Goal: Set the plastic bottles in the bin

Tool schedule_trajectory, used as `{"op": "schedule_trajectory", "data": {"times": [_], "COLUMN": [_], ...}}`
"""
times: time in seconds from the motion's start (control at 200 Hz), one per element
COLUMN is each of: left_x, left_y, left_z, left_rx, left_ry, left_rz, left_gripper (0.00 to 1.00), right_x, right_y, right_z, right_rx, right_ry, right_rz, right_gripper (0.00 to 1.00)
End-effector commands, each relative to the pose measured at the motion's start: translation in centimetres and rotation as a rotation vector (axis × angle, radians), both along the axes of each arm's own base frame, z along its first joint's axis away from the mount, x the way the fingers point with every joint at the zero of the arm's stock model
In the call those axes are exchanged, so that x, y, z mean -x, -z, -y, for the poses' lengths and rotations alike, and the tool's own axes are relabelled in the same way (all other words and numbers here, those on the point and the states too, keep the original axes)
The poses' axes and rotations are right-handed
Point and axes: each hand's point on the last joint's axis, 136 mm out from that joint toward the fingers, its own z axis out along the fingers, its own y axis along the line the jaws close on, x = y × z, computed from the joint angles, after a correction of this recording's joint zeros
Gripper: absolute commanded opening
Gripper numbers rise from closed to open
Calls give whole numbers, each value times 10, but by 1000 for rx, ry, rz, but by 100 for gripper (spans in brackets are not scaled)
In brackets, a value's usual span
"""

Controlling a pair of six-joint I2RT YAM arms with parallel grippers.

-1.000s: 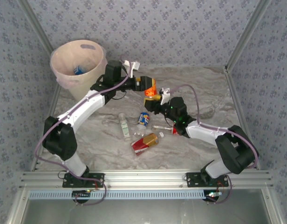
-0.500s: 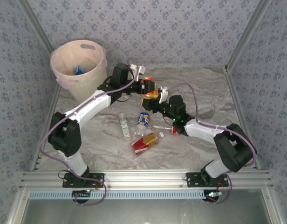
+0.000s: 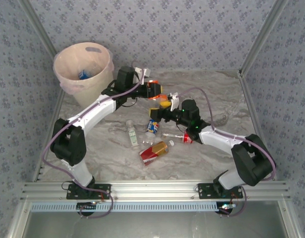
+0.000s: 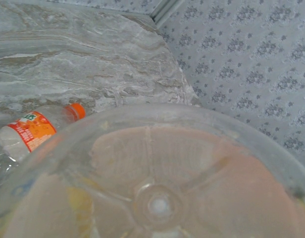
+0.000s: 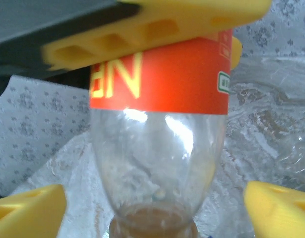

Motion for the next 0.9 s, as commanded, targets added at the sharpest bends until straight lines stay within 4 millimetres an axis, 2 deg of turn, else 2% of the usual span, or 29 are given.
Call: {"op": "schedule_trajectory", "data": {"times": [0.0, 0.12, 0.26, 0.47, 0.66, 0.894], "left_x": [-10, -12, -14, -24, -32, -36], "left_y": [-11, -18, -26, -44, -84, -146], "left_z": [-2, -7, -18, -47, -89, -131], "left_rx": [27, 36, 22, 15, -7, -10], "left_ry": [-28, -51, -95, -173, -282, -425], "left_rz": [13, 25, 57, 103, 201, 357], "left_gripper": [51, 51, 51, 51, 51, 51], "right_x": [11, 15, 17, -1, -14, -20], "right_y": [-8, -10, -22, -24, -17, -17], "right_z": [4, 12, 26, 57, 81, 88], "right_rx": [35, 57, 58, 82, 85, 56], "right_ry": [-59, -56, -29, 148, 284, 318], "right_rz": [11, 27, 71, 78, 63, 38], "right_gripper": [100, 100, 100, 100, 100, 100]}}
